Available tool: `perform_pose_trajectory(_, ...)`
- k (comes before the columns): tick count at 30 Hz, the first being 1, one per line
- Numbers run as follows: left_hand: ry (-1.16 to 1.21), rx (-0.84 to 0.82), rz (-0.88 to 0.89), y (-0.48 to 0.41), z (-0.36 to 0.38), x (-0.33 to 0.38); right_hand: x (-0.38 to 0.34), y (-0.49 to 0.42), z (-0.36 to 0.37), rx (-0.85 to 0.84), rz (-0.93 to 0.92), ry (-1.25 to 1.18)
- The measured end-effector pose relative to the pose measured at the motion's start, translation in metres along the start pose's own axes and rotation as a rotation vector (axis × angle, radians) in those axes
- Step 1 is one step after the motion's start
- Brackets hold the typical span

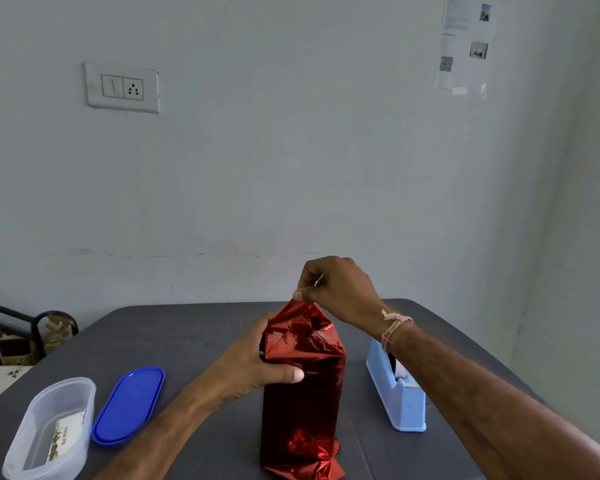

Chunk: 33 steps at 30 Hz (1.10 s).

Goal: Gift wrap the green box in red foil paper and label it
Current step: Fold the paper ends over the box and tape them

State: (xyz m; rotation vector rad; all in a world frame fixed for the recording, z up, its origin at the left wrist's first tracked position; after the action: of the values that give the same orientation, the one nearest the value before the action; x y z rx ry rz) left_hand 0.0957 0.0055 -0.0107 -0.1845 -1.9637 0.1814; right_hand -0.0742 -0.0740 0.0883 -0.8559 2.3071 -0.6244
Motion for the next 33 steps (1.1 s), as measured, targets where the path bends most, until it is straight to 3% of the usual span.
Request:
perform_pose_trajectory(5,0.000,0.168,0.025,-0.003,0.006,-0.016,-0.010,0.015,-0.001,-0.043,0.010,0.050)
perform_pose_trajectory(11,-0.041,0.298,0.097,-0.002,0.011,-0.021,-0.008,0.045,0.009,0.033,-0.016,0.084)
perform_pose_trajectory(33,-0.090,0.477,0.118,0.002,0.021,-0.029,0.018,0.083,0.051,0.305,-0.095,-0.152)
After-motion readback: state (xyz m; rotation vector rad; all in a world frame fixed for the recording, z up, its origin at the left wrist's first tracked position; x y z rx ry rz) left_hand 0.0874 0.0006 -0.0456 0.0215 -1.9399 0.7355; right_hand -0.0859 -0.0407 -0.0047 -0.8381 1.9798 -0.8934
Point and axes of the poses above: each hand's wrist, its own y-axis away from the middle knuckle, its own z-axis out of the palm, x = y × z, the point moved 2 cm from there along -y, towards the middle knuckle, and after that the axes turned 4 degrees about x, right-handed, at the moved point
